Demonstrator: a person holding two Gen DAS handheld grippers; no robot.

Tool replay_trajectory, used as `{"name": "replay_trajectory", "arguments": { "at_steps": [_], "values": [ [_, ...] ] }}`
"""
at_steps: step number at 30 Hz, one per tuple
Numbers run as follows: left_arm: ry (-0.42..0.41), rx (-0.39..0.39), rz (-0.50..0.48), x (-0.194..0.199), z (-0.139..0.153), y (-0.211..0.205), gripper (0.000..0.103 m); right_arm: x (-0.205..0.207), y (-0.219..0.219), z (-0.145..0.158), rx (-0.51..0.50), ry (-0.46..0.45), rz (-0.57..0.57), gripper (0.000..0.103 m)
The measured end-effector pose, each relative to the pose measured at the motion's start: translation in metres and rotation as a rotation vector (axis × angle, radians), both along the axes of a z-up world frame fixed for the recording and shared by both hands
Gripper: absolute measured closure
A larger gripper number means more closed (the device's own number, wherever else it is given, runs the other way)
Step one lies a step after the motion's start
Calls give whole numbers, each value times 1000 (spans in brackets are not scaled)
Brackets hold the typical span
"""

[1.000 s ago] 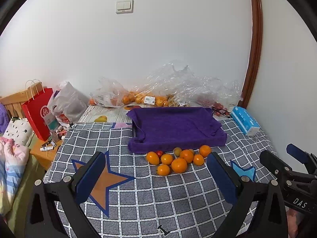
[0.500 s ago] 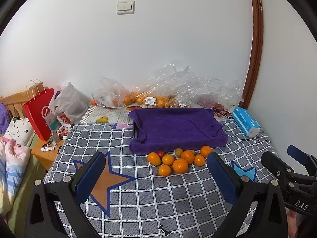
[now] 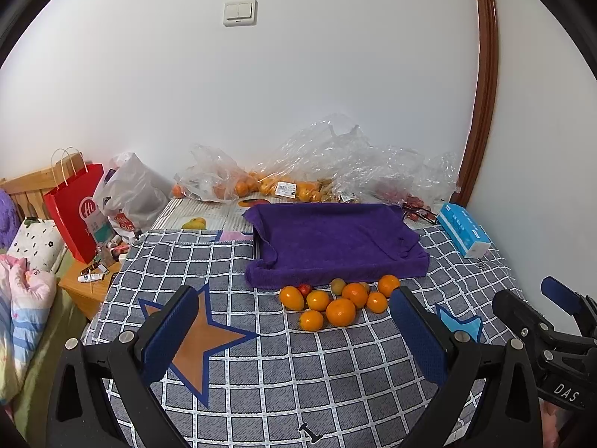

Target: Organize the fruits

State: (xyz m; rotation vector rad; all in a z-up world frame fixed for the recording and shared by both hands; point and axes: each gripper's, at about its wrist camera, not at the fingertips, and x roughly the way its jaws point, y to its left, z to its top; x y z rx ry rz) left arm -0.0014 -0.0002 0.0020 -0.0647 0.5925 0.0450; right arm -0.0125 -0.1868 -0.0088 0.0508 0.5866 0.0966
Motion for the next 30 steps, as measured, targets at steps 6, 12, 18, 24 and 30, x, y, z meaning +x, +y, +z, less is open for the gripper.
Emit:
{"name": "replay_trajectory", "arguments": {
  "at_steps": [6, 12, 18, 24, 30],
  "values": [
    [-2, -1, 1, 2, 1, 0, 0, 0, 0, 2, 4, -4, 2, 0],
    [-4, -5, 4, 1, 1, 2, 0, 0, 2, 2, 3, -2, 6, 0],
    [-2, -5, 3, -1, 1, 3, 0, 0, 4, 0, -2, -1, 12, 0],
    [-1, -12, 7, 0, 2, 4, 0, 0, 5, 0, -5, -2, 15, 0],
    [-4, -12, 8, 1, 2, 5, 0, -1, 5, 0, -2, -8, 14, 0]
  ]
}}
